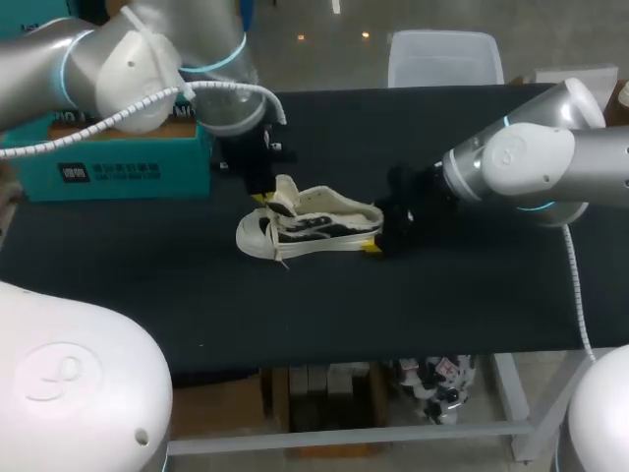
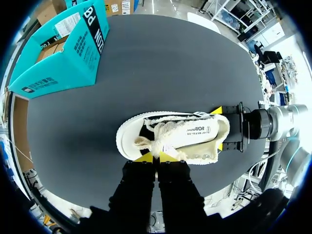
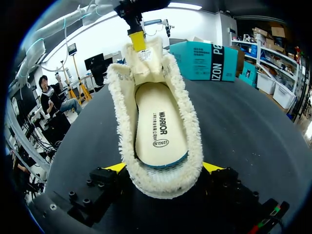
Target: Open the shoe tongue, take the insole out of the shoe, put the insole back into the shoe, and pack the shoe into the shoebox
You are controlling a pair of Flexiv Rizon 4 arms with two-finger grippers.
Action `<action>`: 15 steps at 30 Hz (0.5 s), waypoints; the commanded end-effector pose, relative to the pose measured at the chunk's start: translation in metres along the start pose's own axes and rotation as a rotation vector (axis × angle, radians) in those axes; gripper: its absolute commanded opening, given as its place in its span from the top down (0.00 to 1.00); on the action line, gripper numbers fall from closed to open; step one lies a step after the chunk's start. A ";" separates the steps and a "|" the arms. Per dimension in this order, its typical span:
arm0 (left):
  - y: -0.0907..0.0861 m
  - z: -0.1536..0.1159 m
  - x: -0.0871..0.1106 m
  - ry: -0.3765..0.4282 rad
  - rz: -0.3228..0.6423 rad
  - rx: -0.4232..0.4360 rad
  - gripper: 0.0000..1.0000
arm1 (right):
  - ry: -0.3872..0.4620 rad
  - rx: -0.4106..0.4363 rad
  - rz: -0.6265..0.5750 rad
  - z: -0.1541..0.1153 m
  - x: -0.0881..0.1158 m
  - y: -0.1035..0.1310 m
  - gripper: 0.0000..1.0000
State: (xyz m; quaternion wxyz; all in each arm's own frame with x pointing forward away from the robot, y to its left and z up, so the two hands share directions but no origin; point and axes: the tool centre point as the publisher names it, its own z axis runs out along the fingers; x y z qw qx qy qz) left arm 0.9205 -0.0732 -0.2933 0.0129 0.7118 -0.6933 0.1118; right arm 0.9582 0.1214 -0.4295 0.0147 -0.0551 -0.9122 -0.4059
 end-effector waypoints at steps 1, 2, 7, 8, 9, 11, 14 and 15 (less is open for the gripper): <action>0.001 -0.004 -0.023 0.271 -0.008 -0.006 1.00 | 0.001 -0.001 0.000 0.002 -0.002 -0.005 1.00; 0.001 -0.004 -0.026 0.272 -0.011 -0.005 1.00 | 0.001 -0.001 0.000 0.002 -0.002 -0.005 1.00; -0.002 0.003 -0.036 0.306 -0.008 -0.050 1.00 | 0.001 -0.001 0.000 0.002 -0.002 -0.005 1.00; -0.003 0.005 -0.036 0.308 -0.004 -0.055 1.00 | 0.001 -0.001 0.000 0.002 -0.002 -0.005 1.00; -0.004 0.006 -0.035 0.315 0.010 -0.070 1.00 | 0.001 -0.001 0.000 0.002 -0.002 -0.005 1.00; -0.006 0.008 -0.031 0.323 0.032 -0.089 1.00 | 0.001 -0.001 0.000 0.002 -0.002 -0.005 1.00; -0.008 0.009 -0.022 0.335 0.089 -0.113 0.93 | 0.001 -0.001 0.000 0.002 -0.002 -0.005 1.00; -0.008 0.007 -0.016 0.333 0.123 -0.117 0.70 | 0.001 -0.001 0.000 0.002 -0.002 -0.005 1.00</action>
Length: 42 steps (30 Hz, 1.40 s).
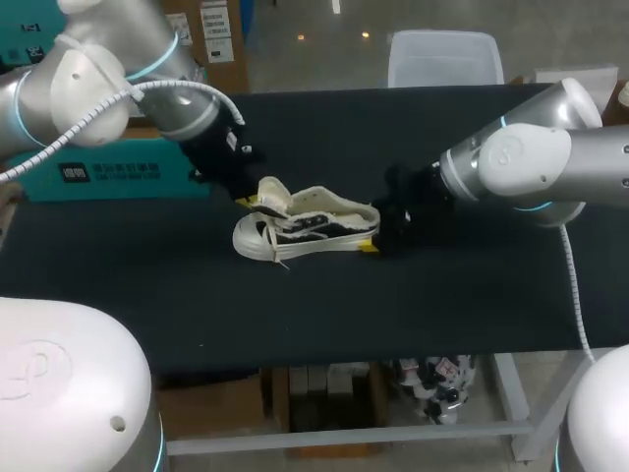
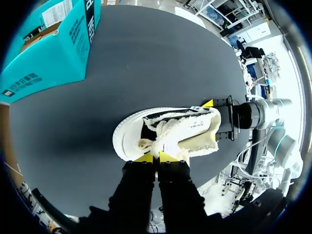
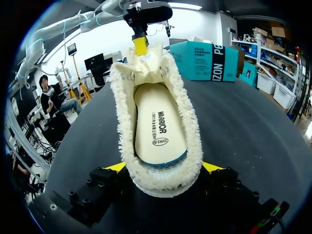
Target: Open the shoe tongue, take the insole out of the shoe, put the insole back into the shoe, and pack the shoe into the shoebox
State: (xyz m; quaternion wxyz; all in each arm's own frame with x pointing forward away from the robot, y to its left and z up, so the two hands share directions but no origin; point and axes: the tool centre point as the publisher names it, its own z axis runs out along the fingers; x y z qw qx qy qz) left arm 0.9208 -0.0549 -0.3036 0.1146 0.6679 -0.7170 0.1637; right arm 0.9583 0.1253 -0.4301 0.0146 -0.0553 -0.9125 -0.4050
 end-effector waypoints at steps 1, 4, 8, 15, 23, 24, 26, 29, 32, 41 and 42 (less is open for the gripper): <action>-0.010 0.000 0.007 0.110 0.068 -0.048 0.56 | 0.001 -0.002 0.000 -0.001 -0.002 -0.008 1.00; -0.011 -0.004 0.022 0.103 0.140 -0.062 0.16 | 0.001 -0.002 0.000 -0.001 -0.002 -0.008 1.00; -0.012 -0.010 0.039 0.085 0.235 -0.079 0.09 | 0.001 -0.002 0.000 -0.001 -0.002 -0.008 1.00; -0.008 -0.024 0.067 0.023 0.392 -0.087 0.16 | 0.001 -0.002 0.000 -0.001 -0.002 -0.008 1.00; -0.014 -0.027 0.088 -0.019 0.568 -0.109 1.00 | 0.001 -0.002 0.000 -0.001 -0.002 -0.008 1.00; -0.015 -0.027 0.090 -0.022 0.601 -0.124 1.00 | 0.001 -0.002 0.000 -0.001 -0.002 -0.008 1.00; -0.016 -0.029 0.093 -0.015 0.654 -0.134 1.00 | 0.001 -0.002 0.000 -0.001 -0.002 -0.008 1.00; -0.020 -0.031 0.095 -0.003 0.791 -0.162 1.00 | 0.001 -0.002 0.000 -0.001 -0.002 -0.008 1.00; -0.022 -0.026 0.094 0.023 0.949 -0.228 1.00 | 0.001 -0.002 0.000 -0.001 -0.002 -0.008 1.00; -0.027 -0.021 0.096 -0.021 1.104 -0.379 1.00 | 0.001 -0.002 0.000 -0.001 -0.002 -0.008 1.00; -0.027 -0.021 0.096 -0.021 1.104 -0.379 1.00 | 0.001 -0.002 0.000 -0.001 -0.002 -0.008 1.00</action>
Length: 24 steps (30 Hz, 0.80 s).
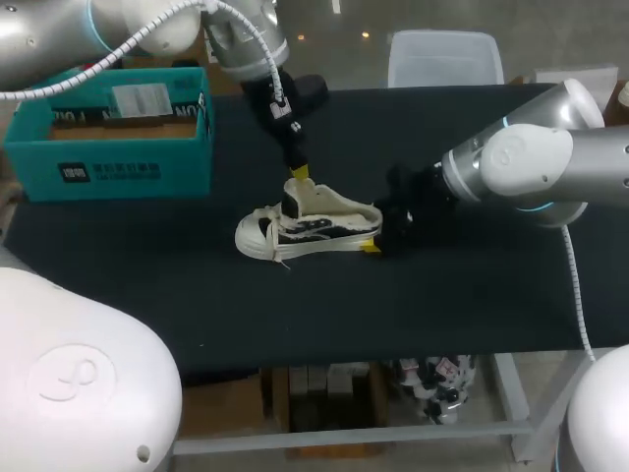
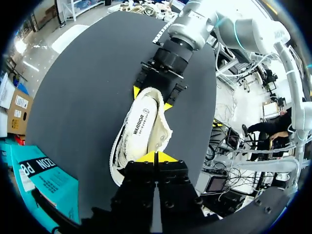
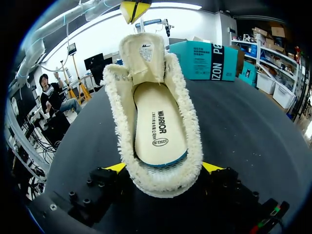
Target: Open the shoe tongue, take the insole out of the shoe, put the insole back into the shoe, and pack the shoe into the shoebox
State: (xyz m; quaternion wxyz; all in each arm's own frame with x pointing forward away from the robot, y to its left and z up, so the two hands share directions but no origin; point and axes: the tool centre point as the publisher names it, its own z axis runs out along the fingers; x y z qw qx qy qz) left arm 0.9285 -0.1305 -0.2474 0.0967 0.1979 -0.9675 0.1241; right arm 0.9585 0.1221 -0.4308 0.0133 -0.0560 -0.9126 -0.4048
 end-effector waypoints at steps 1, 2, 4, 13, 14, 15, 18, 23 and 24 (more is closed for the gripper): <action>-0.010 -0.002 -0.007 0.032 0.049 -0.141 1.00 | 0.004 -0.003 -0.001 0.001 -0.001 -0.005 1.00; -0.010 -0.002 -0.007 0.032 0.049 -0.141 1.00 | 0.004 -0.003 -0.001 0.001 -0.001 -0.005 1.00; -0.012 0.004 -0.006 0.000 0.060 -0.157 1.00 | 0.004 -0.003 -0.001 0.001 -0.001 -0.005 1.00; -0.018 0.034 -0.007 -0.111 0.105 -0.136 1.00 | 0.004 -0.003 -0.001 0.001 -0.001 -0.005 1.00; -0.018 0.036 -0.007 -0.116 0.110 -0.127 1.00 | 0.004 -0.003 -0.001 0.001 -0.001 -0.005 1.00; -0.019 0.039 -0.008 -0.133 0.115 -0.121 1.00 | 0.004 -0.003 -0.001 0.001 -0.001 -0.005 1.00; -0.019 0.046 -0.009 -0.147 0.130 -0.119 1.00 | 0.004 -0.003 -0.001 0.001 -0.001 -0.005 1.00; -0.016 0.059 -0.015 -0.137 0.189 -0.086 1.00 | 0.004 -0.003 -0.001 0.001 -0.001 -0.005 1.00; -0.017 0.063 -0.016 -0.133 0.196 -0.083 1.00 | 0.004 -0.003 -0.001 0.001 -0.001 -0.005 1.00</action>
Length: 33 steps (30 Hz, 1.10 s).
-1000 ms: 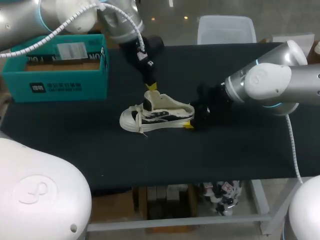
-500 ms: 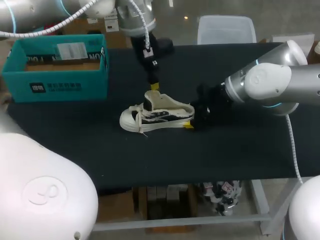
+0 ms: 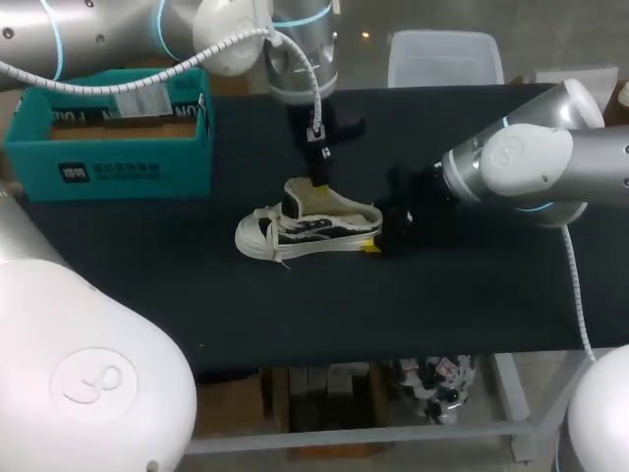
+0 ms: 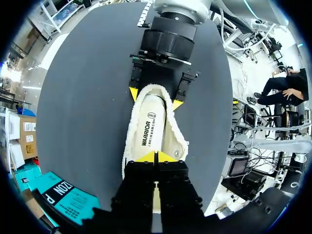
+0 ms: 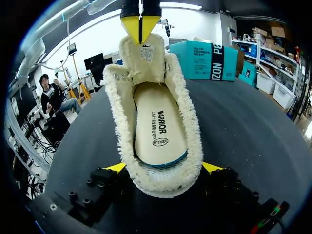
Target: Open the shoe tongue, take the insole out of the shoe, put the insole back into the shoe, and pack the shoe into the shoebox
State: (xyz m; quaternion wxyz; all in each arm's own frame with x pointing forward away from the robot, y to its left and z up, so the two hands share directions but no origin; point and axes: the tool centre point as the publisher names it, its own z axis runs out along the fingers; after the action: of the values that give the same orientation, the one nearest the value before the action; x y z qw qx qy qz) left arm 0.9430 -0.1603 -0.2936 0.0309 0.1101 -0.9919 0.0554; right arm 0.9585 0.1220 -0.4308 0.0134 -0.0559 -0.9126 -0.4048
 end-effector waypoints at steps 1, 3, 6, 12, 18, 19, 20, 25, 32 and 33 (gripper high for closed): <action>0.004 0.016 -0.001 -0.001 0.014 0.051 1.00 | 0.004 -0.003 -0.001 0.001 -0.001 -0.005 1.00; 0.002 0.023 -0.001 0.018 0.029 0.056 1.00 | 0.004 -0.003 -0.001 0.001 -0.001 -0.005 1.00; -0.001 0.032 0.000 0.017 0.044 0.051 1.00 | 0.004 -0.003 -0.001 0.001 -0.001 -0.005 1.00; -0.007 0.050 -0.006 -0.003 0.059 0.021 1.00 | 0.004 -0.003 -0.001 0.001 -0.001 -0.005 1.00; 0.000 0.063 -0.006 0.027 0.071 0.004 1.00 | 0.004 -0.003 -0.001 0.001 -0.001 -0.005 1.00; 0.001 0.064 -0.006 0.030 0.072 0.003 1.00 | 0.004 -0.003 -0.001 0.001 -0.001 -0.005 1.00; 0.004 0.066 -0.005 0.042 0.077 -0.001 1.00 | 0.004 -0.003 -0.001 0.001 -0.001 -0.005 1.00; 0.014 0.074 -0.001 0.072 0.095 -0.005 1.00 | 0.004 -0.003 -0.001 0.001 -0.001 -0.005 1.00; 0.017 0.080 0.016 0.084 0.136 -0.018 1.00 | 0.004 -0.003 -0.001 0.001 -0.001 -0.005 1.00; 0.017 0.082 0.018 0.083 0.144 -0.024 1.00 | 0.004 -0.003 -0.001 0.001 -0.001 -0.005 1.00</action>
State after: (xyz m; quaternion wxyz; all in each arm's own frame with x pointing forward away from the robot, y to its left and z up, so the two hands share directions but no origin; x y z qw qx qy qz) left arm 0.9234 -0.1553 -0.3722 0.0740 0.0375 -0.9952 0.0529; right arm 0.9584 0.1220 -0.4308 0.0134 -0.0558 -0.9126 -0.4048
